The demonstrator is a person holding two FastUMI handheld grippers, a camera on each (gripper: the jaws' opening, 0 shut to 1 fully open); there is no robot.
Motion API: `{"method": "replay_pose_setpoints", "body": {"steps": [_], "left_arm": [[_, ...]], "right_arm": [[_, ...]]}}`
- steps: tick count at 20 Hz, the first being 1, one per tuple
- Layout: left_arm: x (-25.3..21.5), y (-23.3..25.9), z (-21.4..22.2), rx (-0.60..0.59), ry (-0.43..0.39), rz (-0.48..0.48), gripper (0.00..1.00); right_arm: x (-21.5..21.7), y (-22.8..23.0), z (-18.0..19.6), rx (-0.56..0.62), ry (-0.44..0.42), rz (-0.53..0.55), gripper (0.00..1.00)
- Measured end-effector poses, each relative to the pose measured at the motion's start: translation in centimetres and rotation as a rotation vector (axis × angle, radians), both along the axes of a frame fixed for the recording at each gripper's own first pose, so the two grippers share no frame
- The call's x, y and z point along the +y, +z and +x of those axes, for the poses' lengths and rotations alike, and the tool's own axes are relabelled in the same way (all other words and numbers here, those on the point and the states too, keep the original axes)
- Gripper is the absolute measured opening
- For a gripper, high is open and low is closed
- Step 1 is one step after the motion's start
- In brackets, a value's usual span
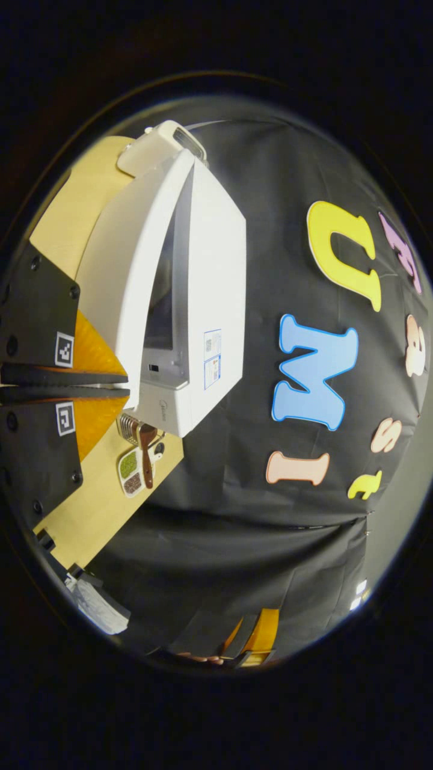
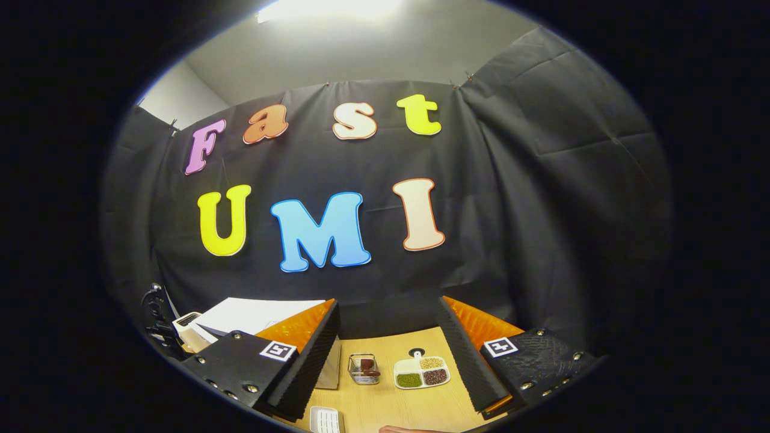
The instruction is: Open the microwave oven with the left hand, put the food in, and close the microwave oven.
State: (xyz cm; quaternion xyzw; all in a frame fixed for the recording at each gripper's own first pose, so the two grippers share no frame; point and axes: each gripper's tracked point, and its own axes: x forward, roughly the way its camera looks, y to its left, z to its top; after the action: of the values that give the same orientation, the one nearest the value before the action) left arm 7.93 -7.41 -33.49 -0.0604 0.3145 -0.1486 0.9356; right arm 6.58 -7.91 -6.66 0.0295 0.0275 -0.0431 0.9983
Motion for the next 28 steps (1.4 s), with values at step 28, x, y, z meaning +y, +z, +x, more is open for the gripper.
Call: {"method": "replay_pose_setpoints", "body": {"steps": [28], "left_arm": [[-1.4,-1.6,7.5,-0.035,0.156,0.023,0.07]], "right_arm": [[-5.9,-2.8,3.0,0.081,0.023,0.014,0.97]]}}
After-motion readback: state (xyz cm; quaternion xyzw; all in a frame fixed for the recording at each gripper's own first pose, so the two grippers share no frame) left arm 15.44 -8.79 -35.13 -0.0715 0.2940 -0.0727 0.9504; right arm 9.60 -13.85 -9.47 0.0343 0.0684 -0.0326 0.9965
